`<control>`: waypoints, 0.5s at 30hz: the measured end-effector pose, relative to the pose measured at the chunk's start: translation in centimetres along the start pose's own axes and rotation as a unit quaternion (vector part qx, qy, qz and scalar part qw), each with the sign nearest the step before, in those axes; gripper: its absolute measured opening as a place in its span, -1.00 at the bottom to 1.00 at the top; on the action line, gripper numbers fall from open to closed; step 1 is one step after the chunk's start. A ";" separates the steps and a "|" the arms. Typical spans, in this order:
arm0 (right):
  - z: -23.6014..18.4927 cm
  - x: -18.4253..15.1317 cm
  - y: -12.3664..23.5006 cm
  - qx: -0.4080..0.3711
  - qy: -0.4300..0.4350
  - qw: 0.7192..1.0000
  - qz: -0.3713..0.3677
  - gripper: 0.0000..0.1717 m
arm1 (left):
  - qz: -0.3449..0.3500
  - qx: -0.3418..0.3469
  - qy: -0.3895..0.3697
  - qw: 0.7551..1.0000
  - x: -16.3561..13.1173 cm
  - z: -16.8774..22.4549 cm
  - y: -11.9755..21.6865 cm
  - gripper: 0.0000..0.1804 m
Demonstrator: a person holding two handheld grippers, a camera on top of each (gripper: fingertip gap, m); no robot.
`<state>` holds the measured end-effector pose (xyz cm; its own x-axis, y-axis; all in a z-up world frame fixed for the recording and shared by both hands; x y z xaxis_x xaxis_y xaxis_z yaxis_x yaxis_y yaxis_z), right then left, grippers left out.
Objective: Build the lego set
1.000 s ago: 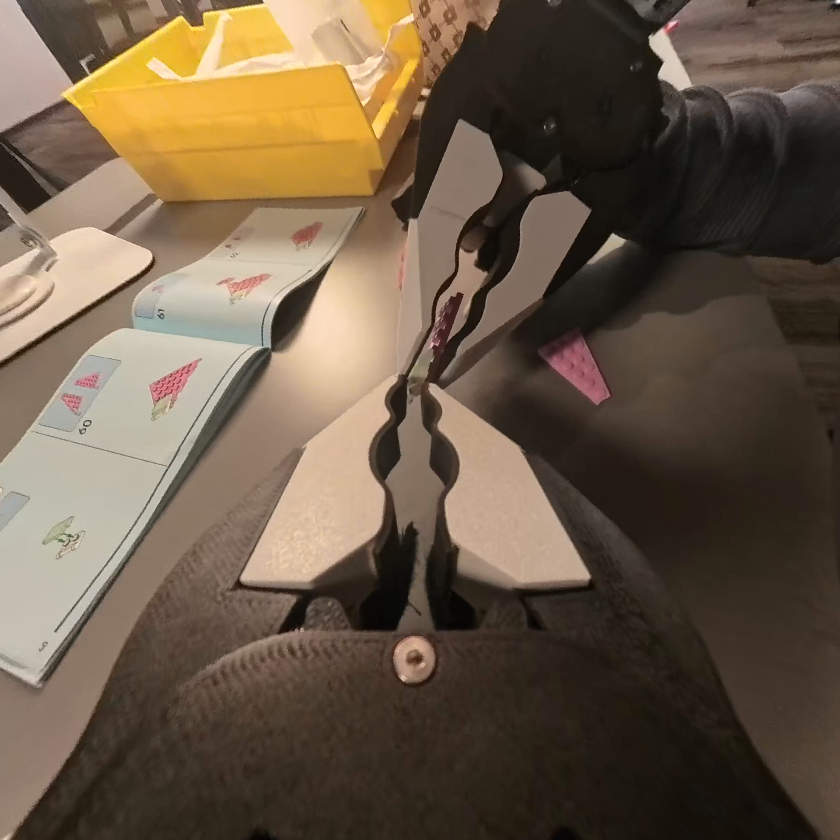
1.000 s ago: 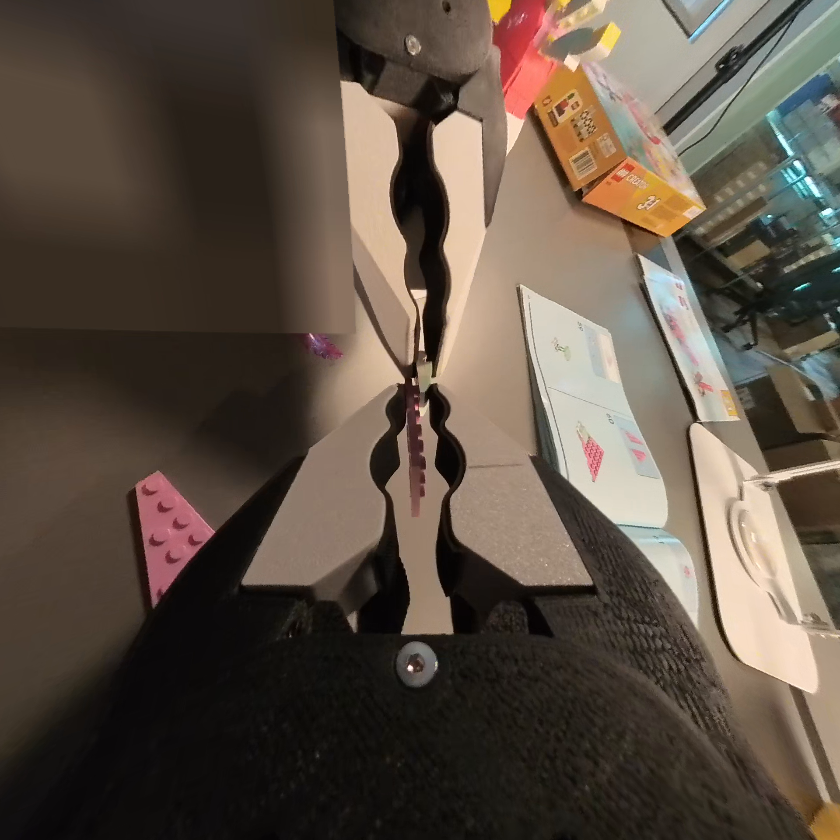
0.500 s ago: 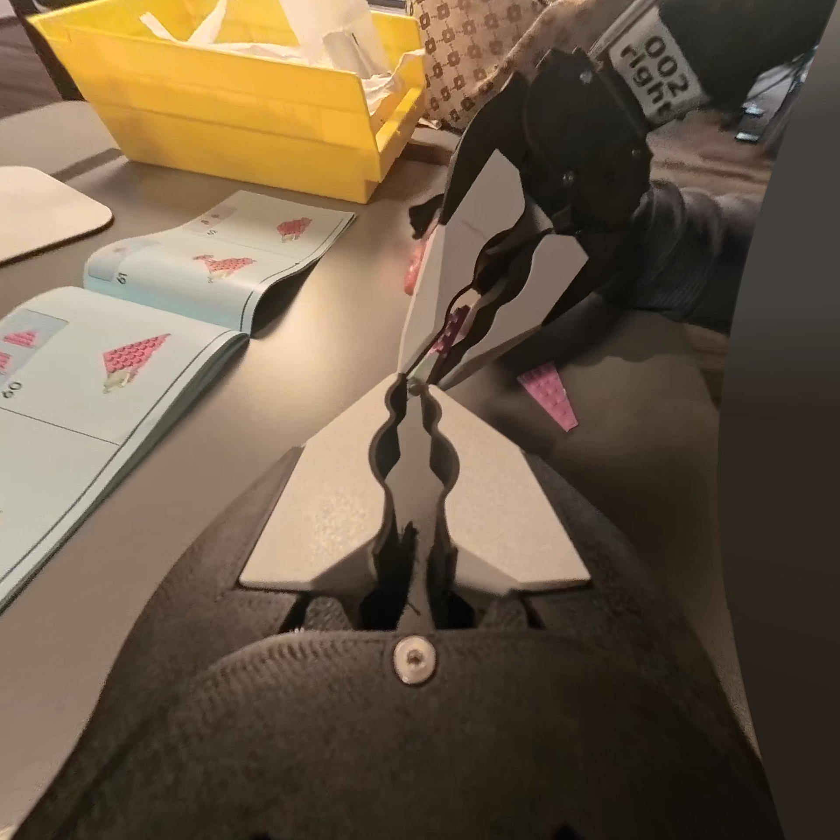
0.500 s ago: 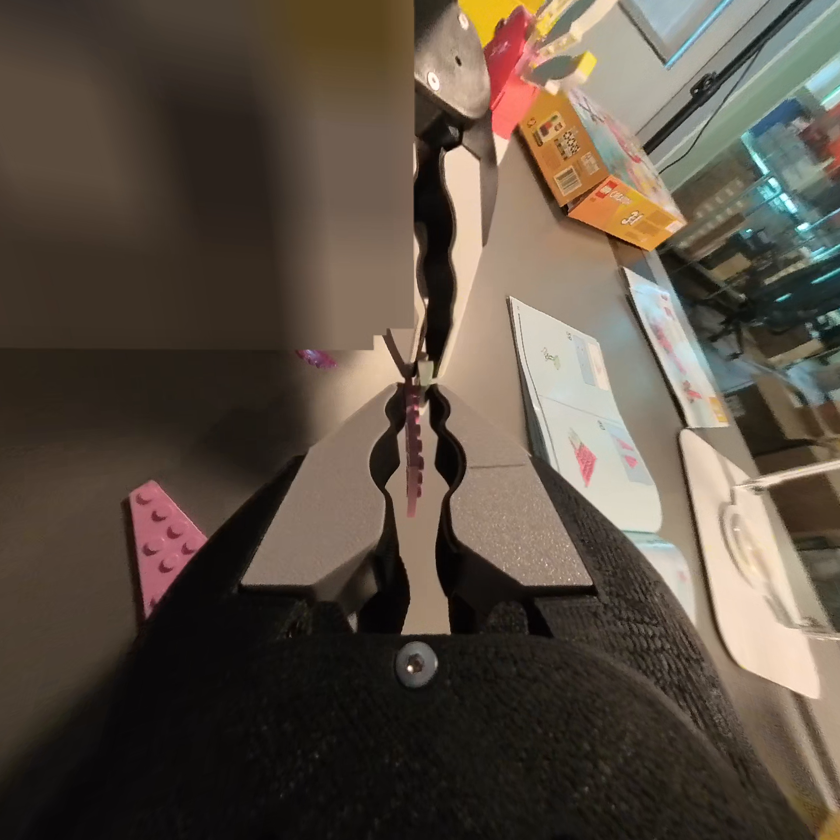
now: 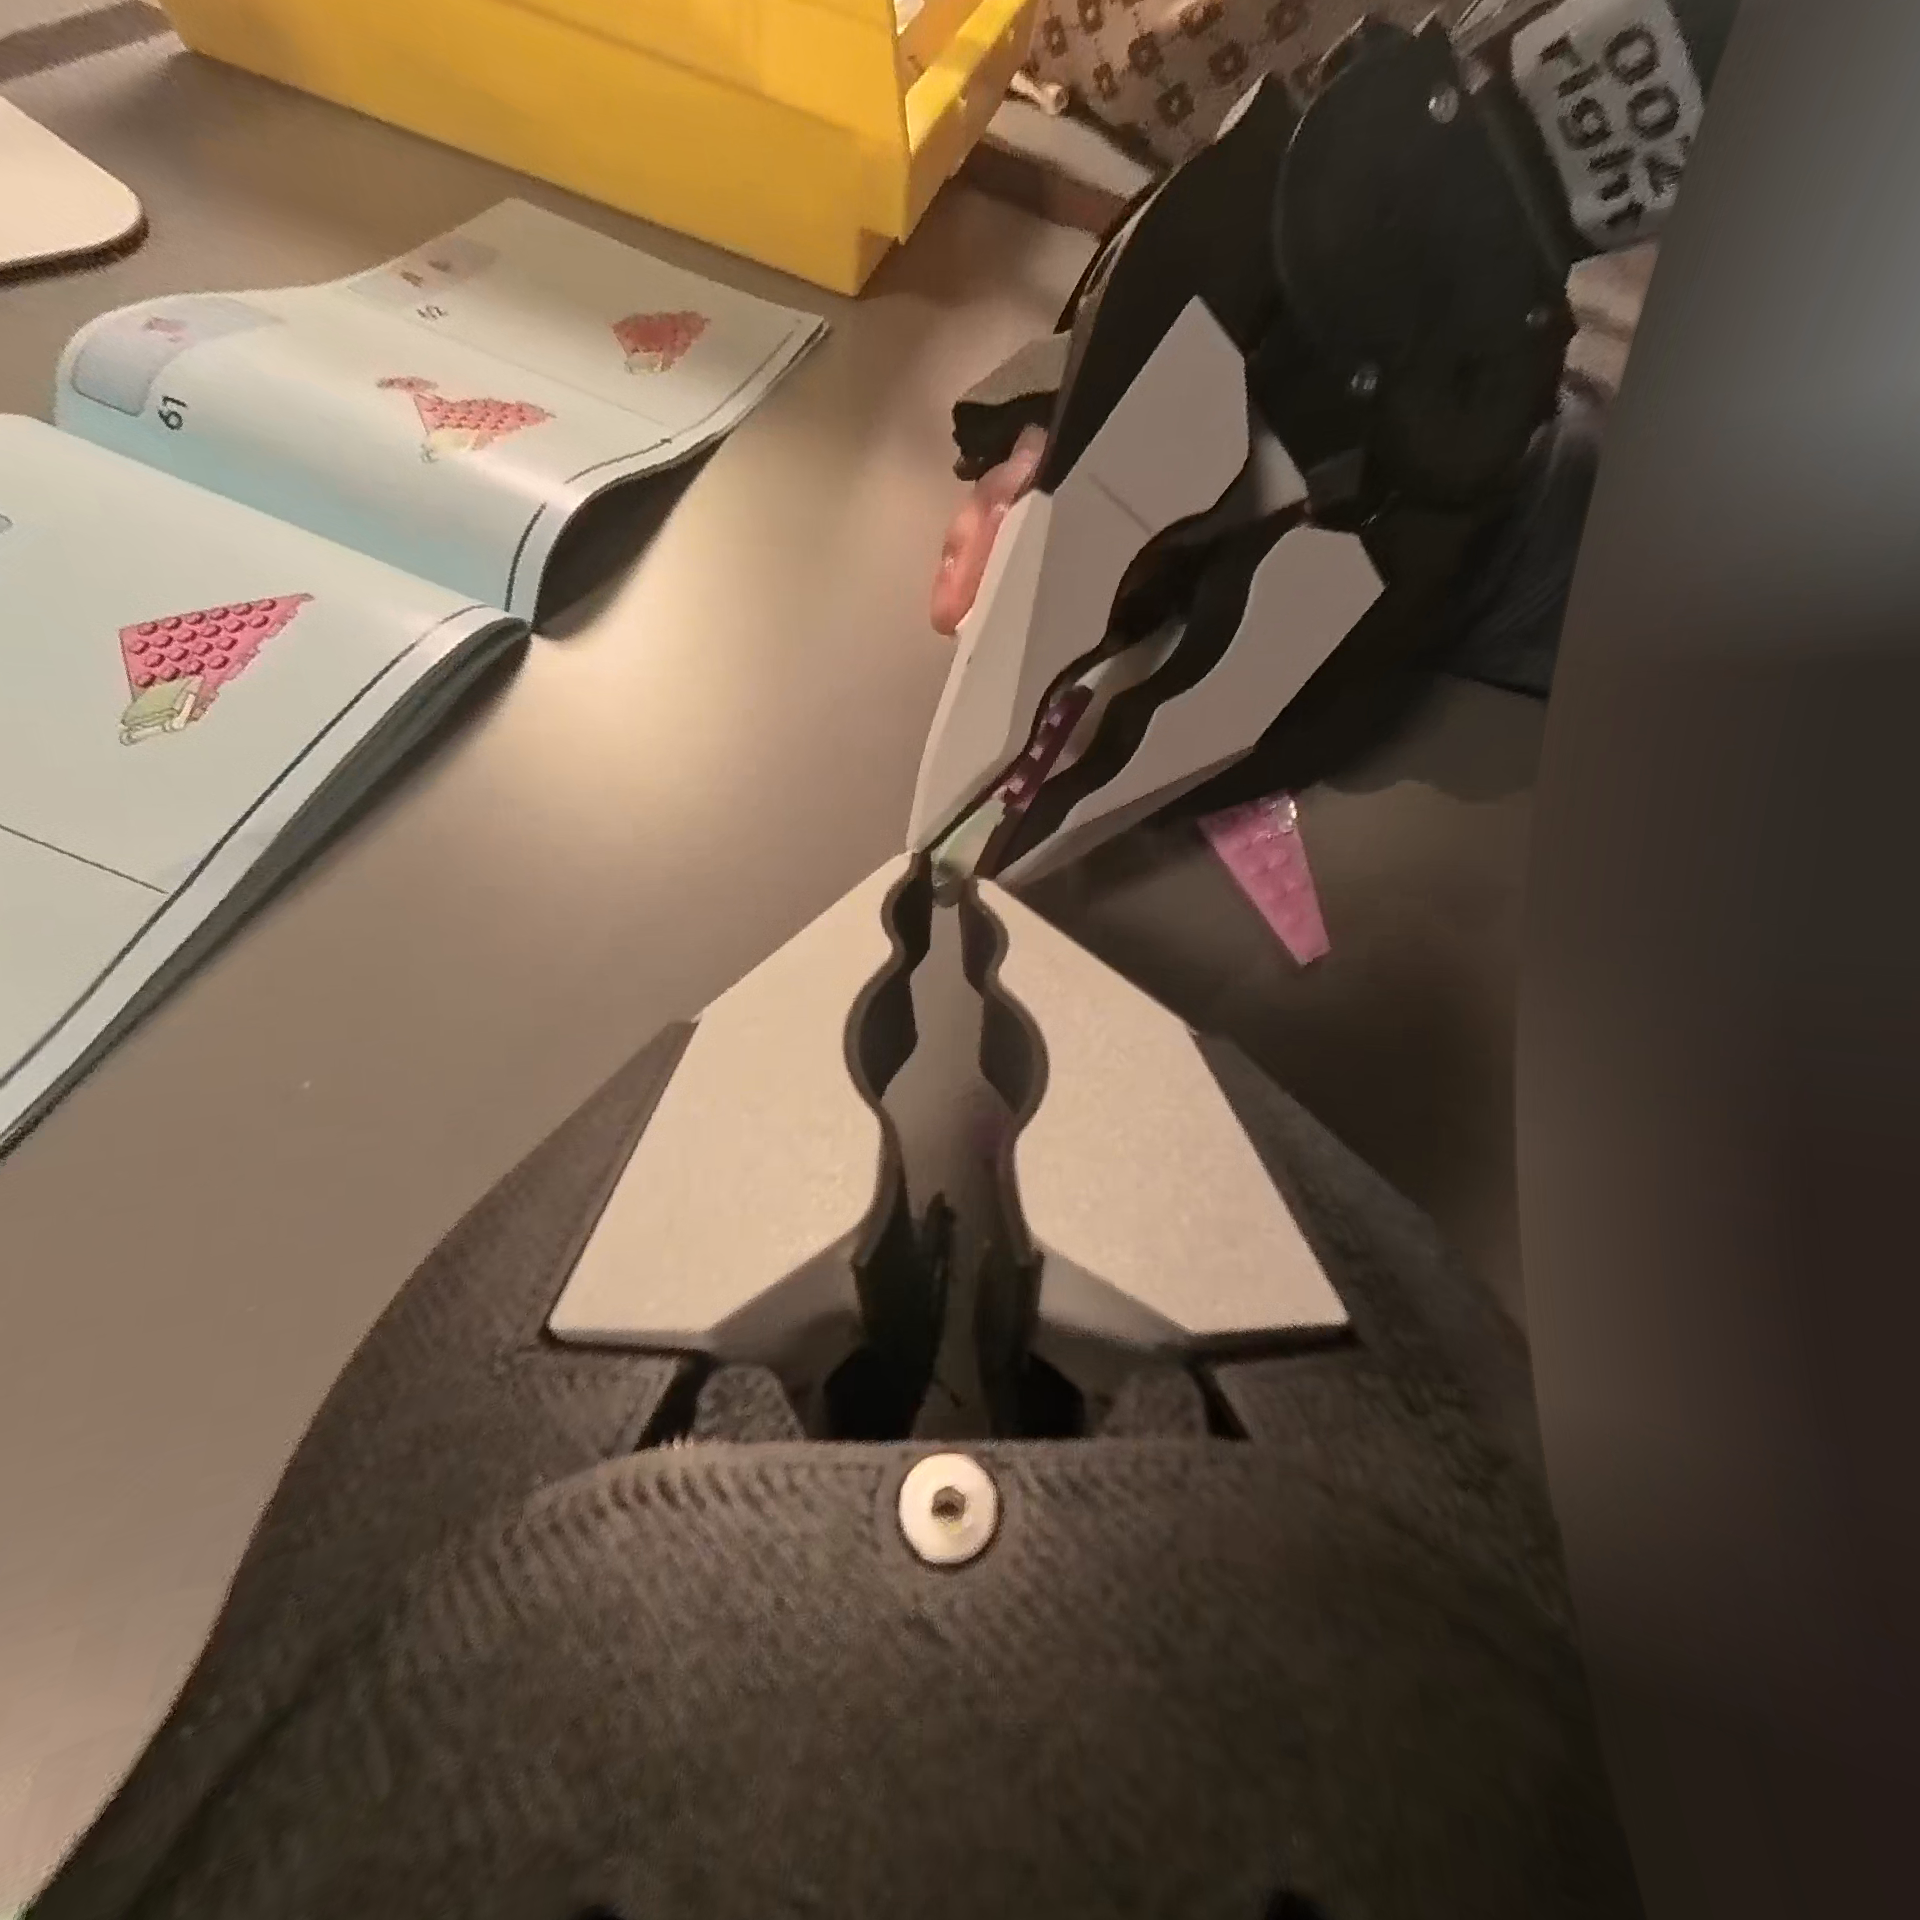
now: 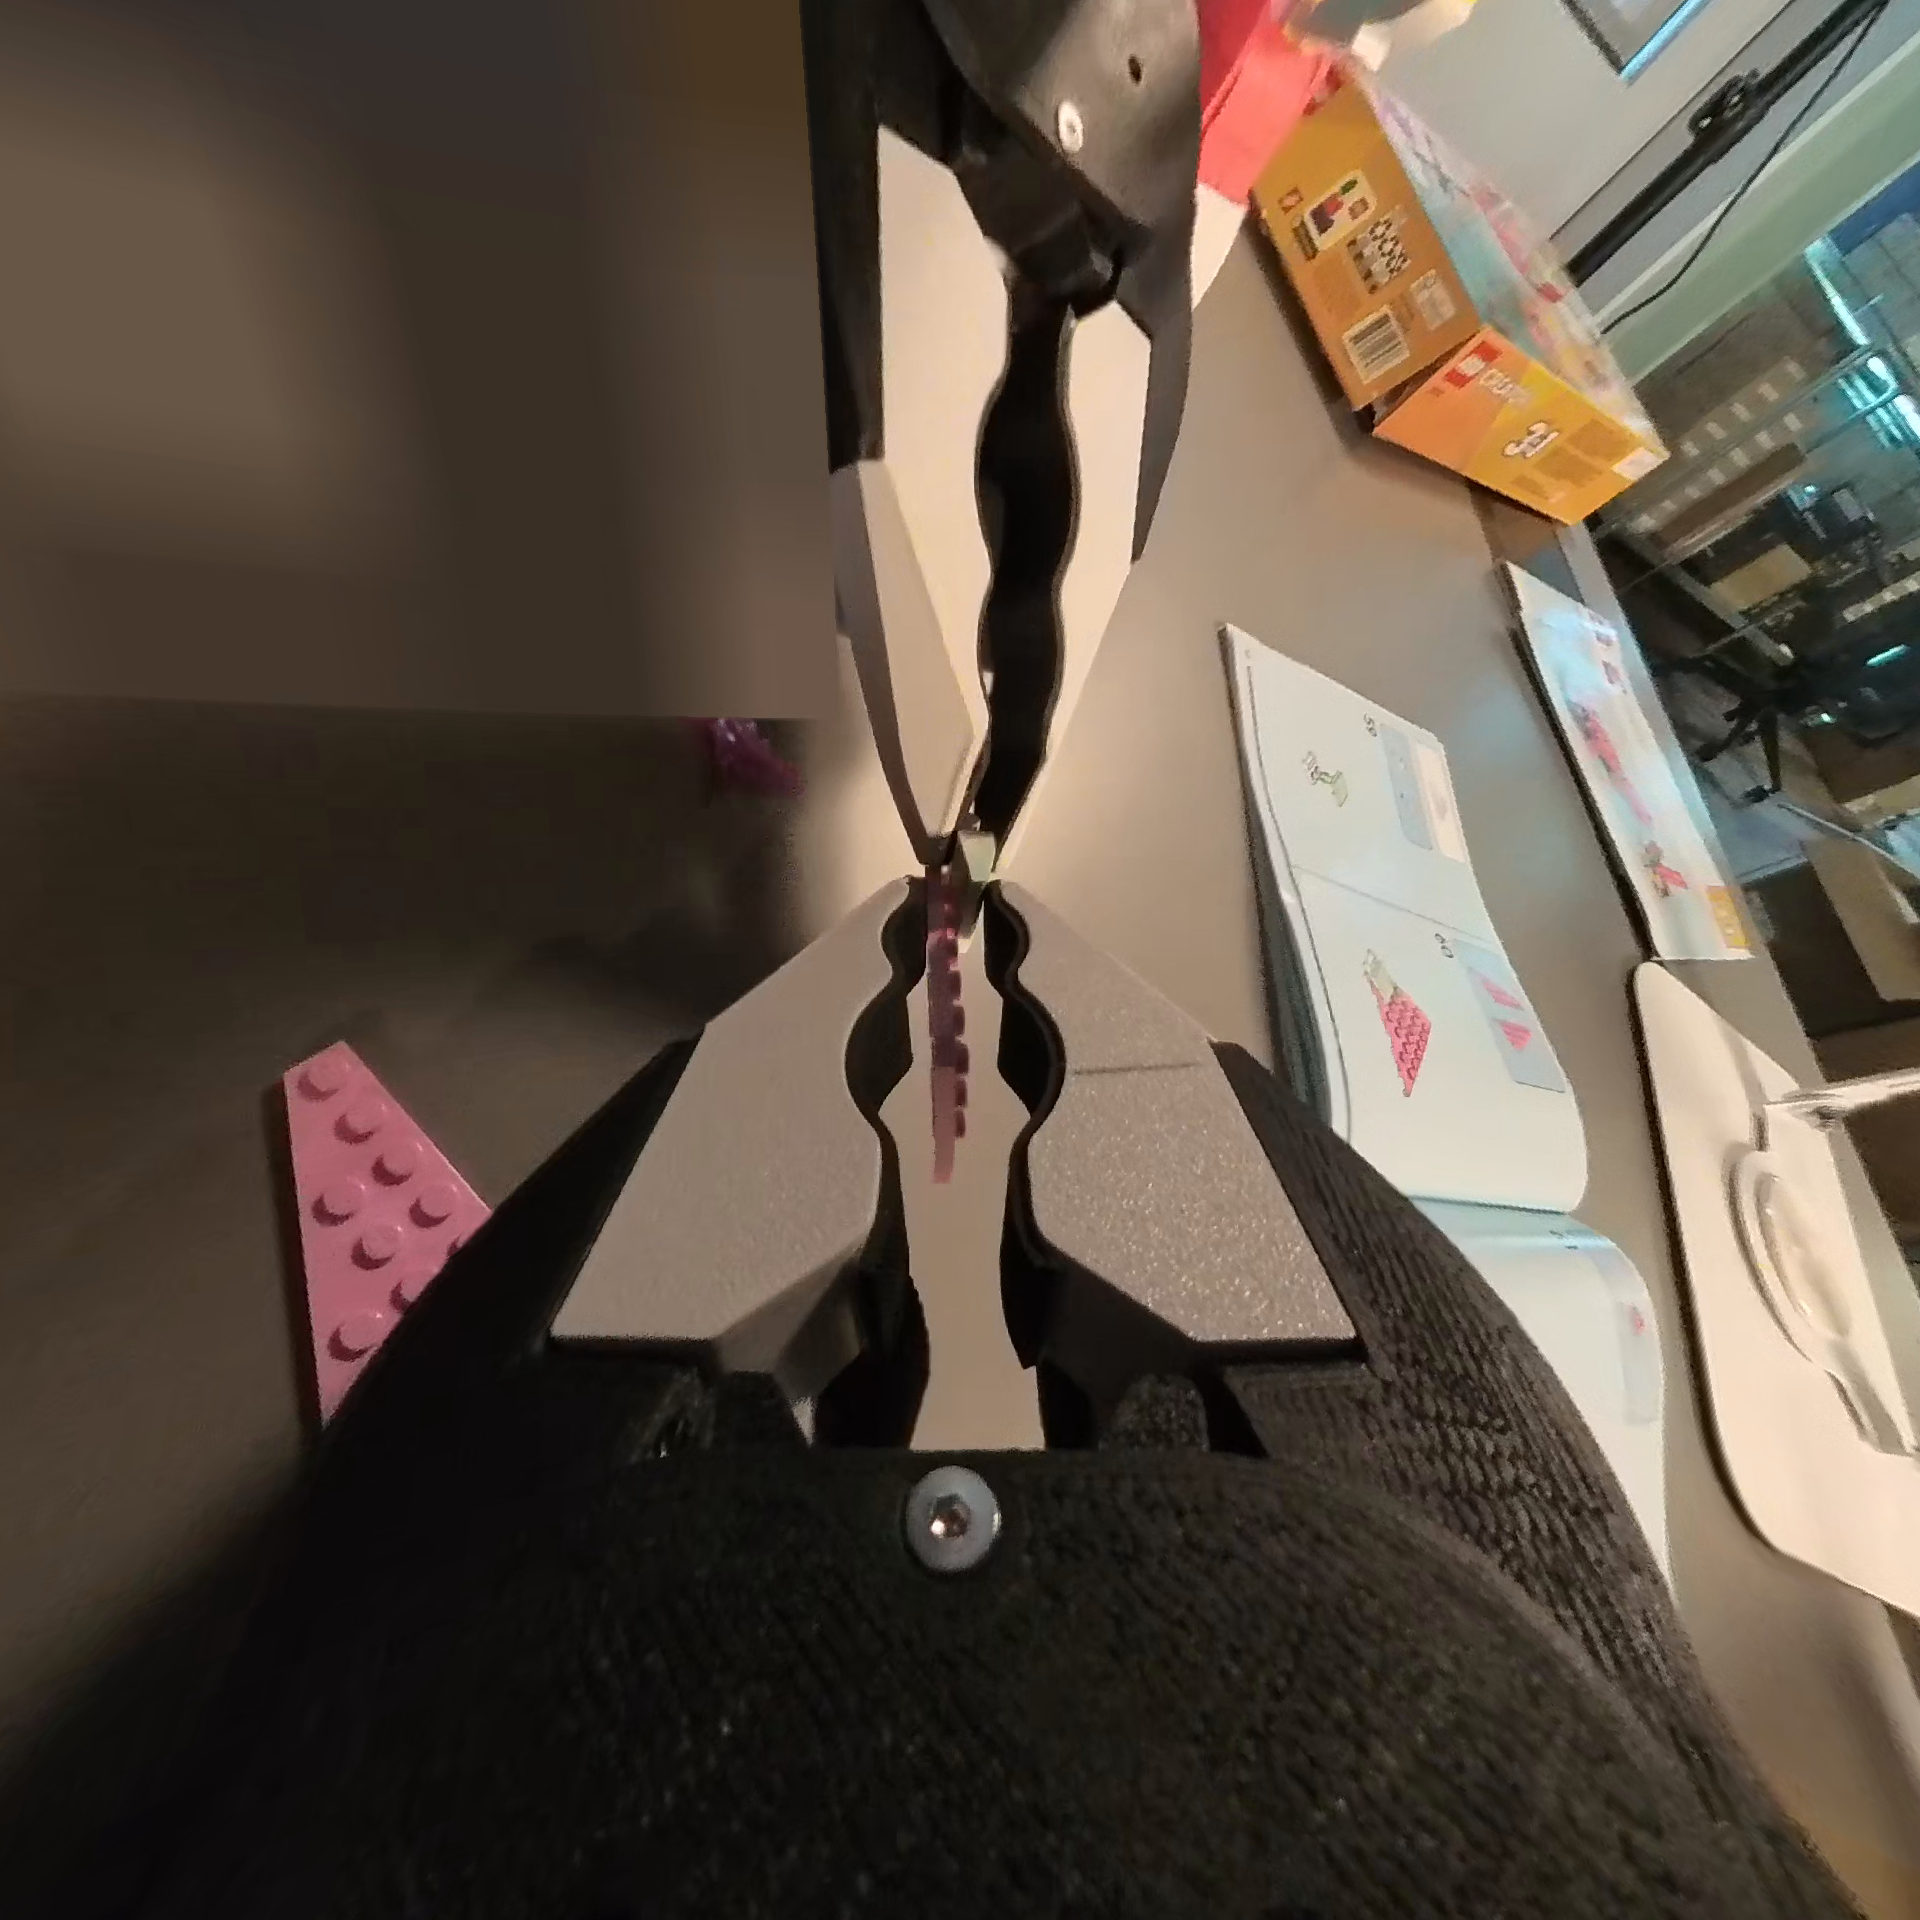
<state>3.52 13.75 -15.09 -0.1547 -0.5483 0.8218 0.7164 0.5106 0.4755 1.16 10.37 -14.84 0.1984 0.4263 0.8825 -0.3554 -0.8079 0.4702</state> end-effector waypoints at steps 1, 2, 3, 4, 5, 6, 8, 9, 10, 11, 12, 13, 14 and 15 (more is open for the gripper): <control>-0.1 -0.1 -0.1 0.003 -0.002 1.000 -0.006 -0.90 | -0.008 0.002 -0.004 1.000 -0.1 0.1 -0.1 -0.95; -0.1 -0.2 -0.1 0.006 -0.007 1.000 -0.008 -0.90 | -0.012 0.003 -0.004 1.000 -0.2 0.1 -0.1 -0.95; -0.1 -0.1 -0.1 0.011 -0.015 1.000 -0.008 -0.90 | -0.012 0.001 -0.001 1.000 -0.2 0.1 -0.1 -0.95; -0.2 -0.1 0.0 0.018 -0.026 0.999 -0.007 -0.90 | -0.010 -0.005 0.005 1.000 -0.1 0.2 0.0 -0.95; -0.2 0.0 0.0 0.023 -0.035 0.999 -0.005 -0.90 | -0.008 -0.009 0.009 1.000 -0.1 0.2 0.0 -0.95; -0.2 0.0 0.1 0.027 -0.042 0.999 -0.006 -0.91 | -0.007 -0.011 0.008 1.000 0.0 0.2 0.0 -0.95; -0.2 0.0 0.1 0.033 -0.049 0.998 -0.010 -0.91 | -0.013 -0.008 -0.012 1.000 0.0 0.4 0.0 -0.96; -0.3 0.0 0.1 0.034 -0.047 0.998 -0.012 -0.92 | -0.017 -0.004 -0.024 1.000 0.0 0.5 0.0 -0.96; -0.3 0.0 0.1 0.033 -0.042 0.998 -0.014 -0.92 | -0.021 -0.002 -0.033 0.999 0.0 0.5 0.0 -0.96; -0.3 0.0 0.1 0.032 -0.039 0.999 -0.015 -0.92 | -0.023 0.000 -0.041 0.999 -0.1 0.5 0.0 -0.96; -0.3 0.0 0.1 0.032 -0.039 0.999 -0.015 -0.92 | -0.022 0.000 -0.045 0.999 -0.1 0.5 0.0 -0.96; -0.3 0.1 0.1 0.033 -0.041 0.999 -0.012 -0.92 | -0.019 -0.001 -0.046 0.999 0.0 0.6 0.1 -0.96; -0.3 0.2 0.2 0.036 -0.046 0.998 -0.008 -0.92 | -0.014 -0.004 -0.048 0.999 0.0 0.6 0.2 -0.96; -0.4 0.3 0.2 0.040 -0.053 0.998 -0.003 -0.92 | -0.009 -0.006 -0.052 0.999 0.1 0.7 0.4 -0.96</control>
<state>3.84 13.43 -14.83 -0.2321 -0.4803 0.8458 0.6590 0.5620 0.4999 1.65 9.86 -14.57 0.2991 0.3959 0.8682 -0.3615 -0.7951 0.4871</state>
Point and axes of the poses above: each gripper's, where its closed fingertips meet, y back along the fingers, x out of its top, z = x × y across the jaws, the point moved 3 cm from there along y, back along the fingers, and after that the axes turned 13 degrees about -y, right-handed, at the moved point
